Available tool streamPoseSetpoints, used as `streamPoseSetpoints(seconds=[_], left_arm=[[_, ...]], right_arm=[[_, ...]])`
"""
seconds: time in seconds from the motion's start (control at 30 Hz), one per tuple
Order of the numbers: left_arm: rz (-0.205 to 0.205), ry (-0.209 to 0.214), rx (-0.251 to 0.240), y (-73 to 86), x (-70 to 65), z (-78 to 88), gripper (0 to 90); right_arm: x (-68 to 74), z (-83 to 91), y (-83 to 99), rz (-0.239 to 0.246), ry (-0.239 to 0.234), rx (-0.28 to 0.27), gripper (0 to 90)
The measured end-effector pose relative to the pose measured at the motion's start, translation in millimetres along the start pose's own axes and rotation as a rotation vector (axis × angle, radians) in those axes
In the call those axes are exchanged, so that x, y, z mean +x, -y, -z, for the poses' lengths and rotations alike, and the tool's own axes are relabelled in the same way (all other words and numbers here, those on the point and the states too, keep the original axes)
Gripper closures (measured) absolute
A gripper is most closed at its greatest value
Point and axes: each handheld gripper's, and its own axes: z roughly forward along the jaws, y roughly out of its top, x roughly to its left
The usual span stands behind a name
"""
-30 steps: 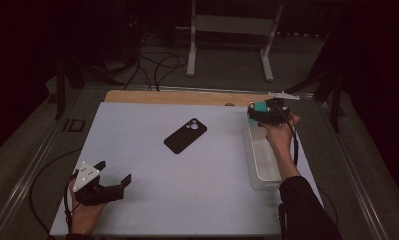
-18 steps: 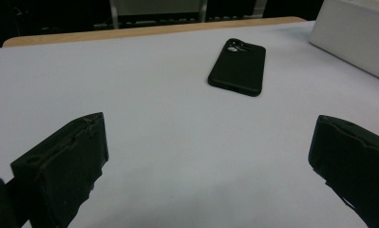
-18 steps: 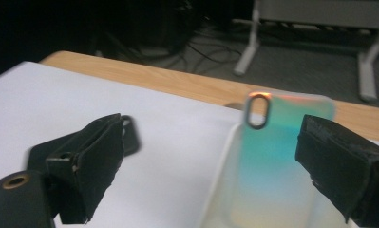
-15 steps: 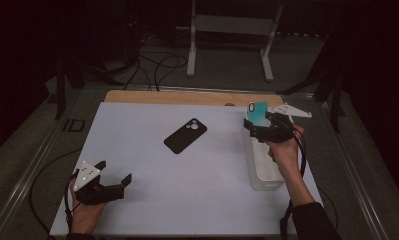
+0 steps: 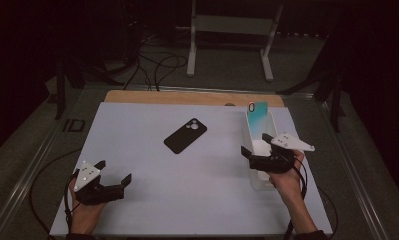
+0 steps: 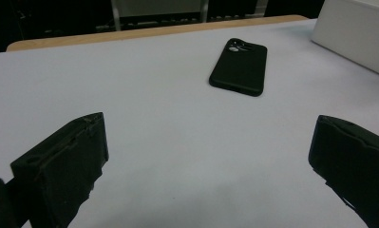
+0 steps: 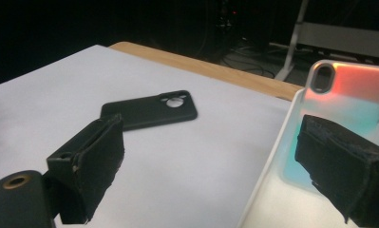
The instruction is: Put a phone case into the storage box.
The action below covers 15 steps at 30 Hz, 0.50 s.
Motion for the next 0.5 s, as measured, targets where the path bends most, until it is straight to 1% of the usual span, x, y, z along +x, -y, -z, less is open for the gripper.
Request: streamPoseSetpoints(seconds=[0.03, 0.1, 0.17, 0.2, 0.23, 0.3, 0.4, 0.43, 0.47, 0.5], left_arm=[[-0.002, -0.001, -0.001, -0.6, -0.3, 0.1, 0.0], [-0.004, -0.004, -0.002, -0.9, -0.2, 0.3, 0.0], [-0.005, -0.005, -0.006, -0.8, 0.0, 0.4, 0.0], [-0.008, -0.018, -0.016, -1.0, 0.5, 1.5, 0.0], [-0.009, -0.021, -0.018, -1.2, 0.8, 2.1, 0.0], [-0.012, -0.029, -0.019, -1.3, 1.4, 2.5, 0.0], [-0.012, -0.029, -0.019, -1.3, 1.4, 2.5, 0.0], [-0.011, -0.013, -0.018, -1.8, 2.6, 1.5, 0.0], [-0.011, -0.013, -0.018, -1.8, 2.6, 1.5, 0.0], [-0.005, 0.007, -0.005, -3.2, 4.1, 0.5, 0.0]], right_arm=[[2.2, 2.4, 3.1, 0.002, -0.001, 0.001, 9.3], [7.6, 9.8, 13.1, 0.01, -0.016, -0.022, 9.3], [9.0, 11.3, 15.1, 0.012, -0.016, -0.024, 9.3], [10.4, 13.0, 17.7, 0.015, -0.023, -0.027, 9.3], [13.2, 17.3, 24.5, 0.01, -0.031, -0.035, 9.3], [14.9, 20.3, 30.1, 0.002, -0.034, -0.041, 9.3], [15.6, 21.3, 32.8, -0.005, -0.037, -0.042, 9.4], [17.9, 22.6, 40.8, -0.004, -0.042, -0.04, 9.3], [17.9, 22.6, 40.8, -0.004, -0.042, -0.04, 9.3], [19.7, 23.2, 44.6, 0.005, -0.039, -0.035, 9.3]])
